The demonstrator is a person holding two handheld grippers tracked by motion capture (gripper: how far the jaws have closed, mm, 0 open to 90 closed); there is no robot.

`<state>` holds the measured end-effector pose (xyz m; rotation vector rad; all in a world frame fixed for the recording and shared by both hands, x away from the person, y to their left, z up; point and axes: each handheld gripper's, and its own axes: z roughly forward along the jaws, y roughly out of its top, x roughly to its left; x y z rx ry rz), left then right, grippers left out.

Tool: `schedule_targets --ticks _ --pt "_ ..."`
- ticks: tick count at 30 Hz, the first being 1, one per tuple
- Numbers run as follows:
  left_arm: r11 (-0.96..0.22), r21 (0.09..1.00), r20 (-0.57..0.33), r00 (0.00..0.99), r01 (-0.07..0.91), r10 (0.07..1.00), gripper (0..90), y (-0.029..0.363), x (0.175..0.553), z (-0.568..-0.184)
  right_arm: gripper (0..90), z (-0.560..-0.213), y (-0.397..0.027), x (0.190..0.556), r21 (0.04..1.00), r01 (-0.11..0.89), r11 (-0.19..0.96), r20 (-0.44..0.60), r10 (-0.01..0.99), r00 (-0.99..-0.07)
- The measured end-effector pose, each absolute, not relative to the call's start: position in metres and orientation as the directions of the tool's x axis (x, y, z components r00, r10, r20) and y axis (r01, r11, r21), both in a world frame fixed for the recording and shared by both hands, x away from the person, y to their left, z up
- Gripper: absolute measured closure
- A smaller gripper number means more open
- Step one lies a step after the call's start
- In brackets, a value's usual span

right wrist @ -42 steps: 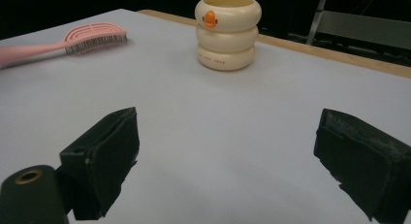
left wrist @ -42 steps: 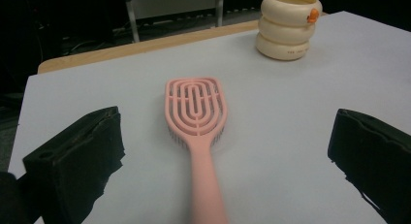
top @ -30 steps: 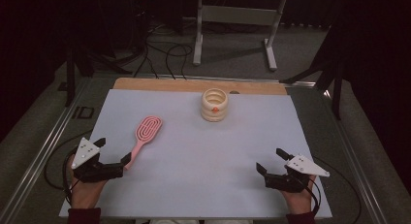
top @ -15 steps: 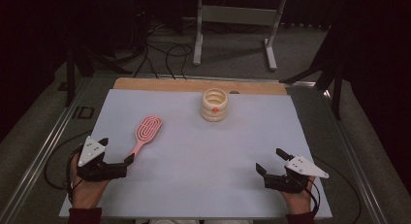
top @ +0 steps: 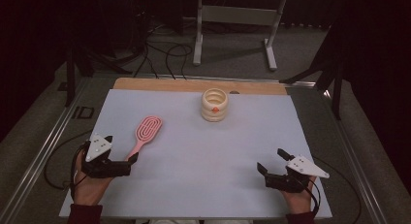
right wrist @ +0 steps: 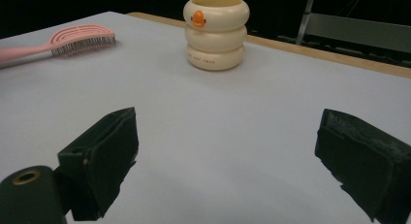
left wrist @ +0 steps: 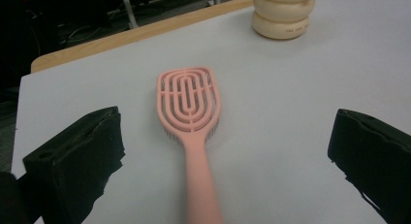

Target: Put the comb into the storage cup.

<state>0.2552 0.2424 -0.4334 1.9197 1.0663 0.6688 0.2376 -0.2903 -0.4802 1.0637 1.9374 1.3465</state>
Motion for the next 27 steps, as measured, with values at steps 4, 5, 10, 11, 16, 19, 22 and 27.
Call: schedule_targets --ticks 4,5,10,11,16,19,22,27 --pt "-0.308 0.844 0.053 0.504 0.439 0.862 0.0 0.239 0.261 -0.429 8.4 -0.48 -0.291 0.237 0.937 0.297 0.183 0.006 0.843 -0.538" --pt "-0.317 0.84 0.06 0.506 0.441 0.86 0.0 0.238 0.262 -0.428 8.4 -0.48 -0.291 0.237 0.937 0.297 0.183 0.006 0.843 -0.538" --pt "-0.347 0.822 0.081 0.51 0.452 0.856 0.0 0.232 0.271 -0.424 8.4 -0.481 -0.293 0.238 0.937 0.298 0.179 0.008 0.846 -0.533" --pt "-0.353 0.817 0.085 0.512 0.455 0.855 0.0 0.231 0.272 -0.424 8.4 -0.481 -0.293 0.238 0.937 0.298 0.181 0.006 0.846 -0.533" --pt "-0.384 0.789 0.102 0.514 0.479 0.852 0.0 0.227 0.282 -0.424 8.4 -0.481 -0.293 0.238 0.938 0.297 0.177 0.008 0.848 -0.53" --pt "-0.393 0.773 0.102 0.514 0.498 0.851 0.0 0.225 0.288 -0.423 8.4 -0.481 -0.293 0.238 0.938 0.296 0.178 0.007 0.847 -0.531" --pt "-0.401 0.755 0.099 0.513 0.52 0.852 0.0 0.224 0.294 -0.423 8.4 -0.481 -0.293 0.238 0.938 0.298 0.178 0.008 0.847 -0.531" --pt "-0.416 0.73 0.104 0.514 0.542 0.852 0.0 0.223 0.302 -0.424 8.4 -0.481 -0.293 0.238 0.937 0.299 0.179 0.008 0.847 -0.531"
